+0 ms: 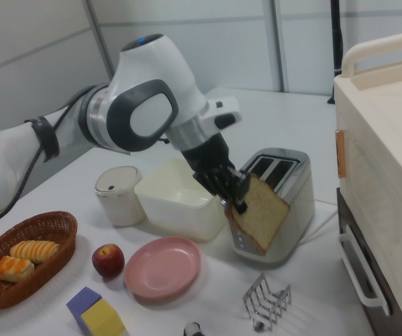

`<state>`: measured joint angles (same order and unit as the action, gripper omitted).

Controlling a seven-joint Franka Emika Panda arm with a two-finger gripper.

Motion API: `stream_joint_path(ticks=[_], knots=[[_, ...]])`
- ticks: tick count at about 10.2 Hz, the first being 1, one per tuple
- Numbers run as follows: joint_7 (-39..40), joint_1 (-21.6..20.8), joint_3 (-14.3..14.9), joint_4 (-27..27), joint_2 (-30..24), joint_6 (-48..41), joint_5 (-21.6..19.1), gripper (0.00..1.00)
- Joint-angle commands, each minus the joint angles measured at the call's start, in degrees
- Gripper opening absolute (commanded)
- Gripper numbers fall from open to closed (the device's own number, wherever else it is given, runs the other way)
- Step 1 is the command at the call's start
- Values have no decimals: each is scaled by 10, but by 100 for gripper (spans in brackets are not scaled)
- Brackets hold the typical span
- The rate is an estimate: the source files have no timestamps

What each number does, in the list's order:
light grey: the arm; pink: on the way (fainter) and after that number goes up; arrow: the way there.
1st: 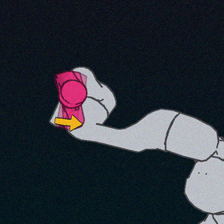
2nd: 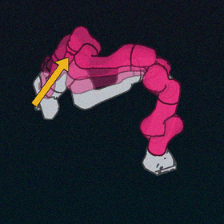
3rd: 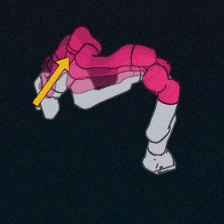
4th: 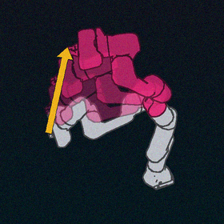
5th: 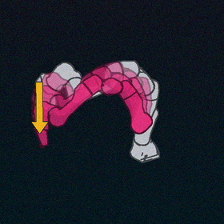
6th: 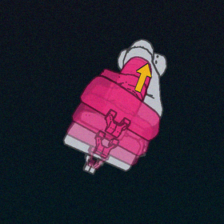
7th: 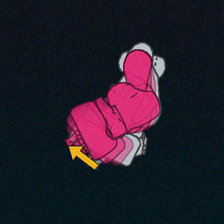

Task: Put the bread in the toaster
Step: 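Lift the bread slice up out of the metal rack, then carry the bread slice over the toaster slot and lower it in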

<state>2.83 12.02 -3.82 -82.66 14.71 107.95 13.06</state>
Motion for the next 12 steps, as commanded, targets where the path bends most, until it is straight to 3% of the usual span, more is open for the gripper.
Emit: stream_joint_path(ticks=[1,7,12], knots=[[-31,-4,-44,28,0,63,-17,0],[-47,-5,-103,29,30,167,-14,0],[-45,-2,-103,24,67,252,22,0]])
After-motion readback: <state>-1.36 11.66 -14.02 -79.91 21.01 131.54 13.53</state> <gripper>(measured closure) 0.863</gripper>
